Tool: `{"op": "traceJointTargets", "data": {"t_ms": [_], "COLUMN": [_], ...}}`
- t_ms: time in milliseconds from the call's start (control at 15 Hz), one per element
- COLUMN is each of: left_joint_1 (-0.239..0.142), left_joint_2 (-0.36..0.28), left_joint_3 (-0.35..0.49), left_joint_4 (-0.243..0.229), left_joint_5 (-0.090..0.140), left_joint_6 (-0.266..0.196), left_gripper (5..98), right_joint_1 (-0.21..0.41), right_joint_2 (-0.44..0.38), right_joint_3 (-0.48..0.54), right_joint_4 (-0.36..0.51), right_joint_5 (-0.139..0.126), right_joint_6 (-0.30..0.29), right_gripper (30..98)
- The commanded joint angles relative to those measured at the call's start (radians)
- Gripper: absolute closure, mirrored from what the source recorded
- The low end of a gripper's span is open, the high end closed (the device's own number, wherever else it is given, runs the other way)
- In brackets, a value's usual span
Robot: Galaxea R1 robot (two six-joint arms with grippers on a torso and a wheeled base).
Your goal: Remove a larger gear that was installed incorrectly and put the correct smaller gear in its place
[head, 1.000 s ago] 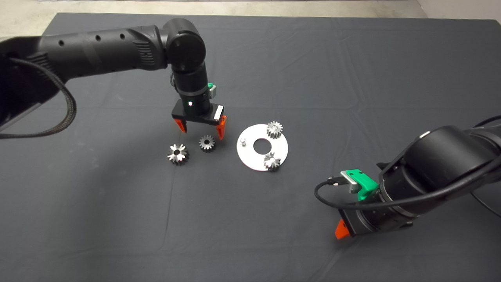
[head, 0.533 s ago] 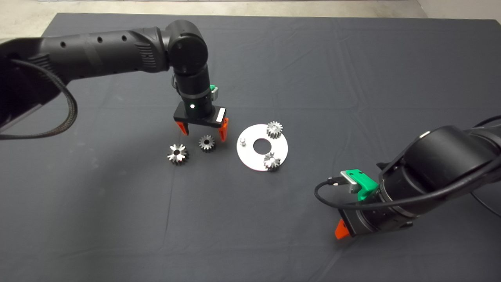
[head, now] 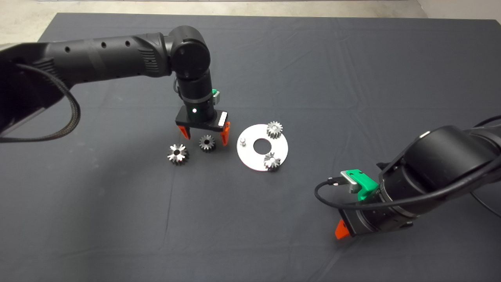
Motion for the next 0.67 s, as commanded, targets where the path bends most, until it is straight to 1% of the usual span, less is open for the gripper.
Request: {"op": "traceJointTargets", "data": {"t_ms": [0,267,400,600], "left_joint_1": [-0.001,0.005,0.005,0.007], "left_joint_2": [0.007,0.007,0.013,0.018], "left_joint_3": [0.012,0.003,-0.004,-0.006], "left_joint_4": [0.031,0.041,0.057,0.057], "left_joint_5": [0.058,0.050,0.048,0.048], "left_joint_6": [-0.011,-0.007,-0.004,-0.008], "left_gripper": [15.3,15.3,15.3,15.3], "right_joint_1": [0.022,0.022,0.022,0.022], "right_joint_2": [-0.002,0.000,-0.002,-0.002], "right_joint_3": [0.009,0.006,0.008,0.006], "right_joint_4": [0.007,0.007,0.007,0.007], "right_joint_5": [-0.124,-0.124,-0.124,-0.124], "right_joint_6": [-0.003,-0.003,-0.003,-0.002], "right_gripper": [70.1,70.1,70.1,70.1]}}
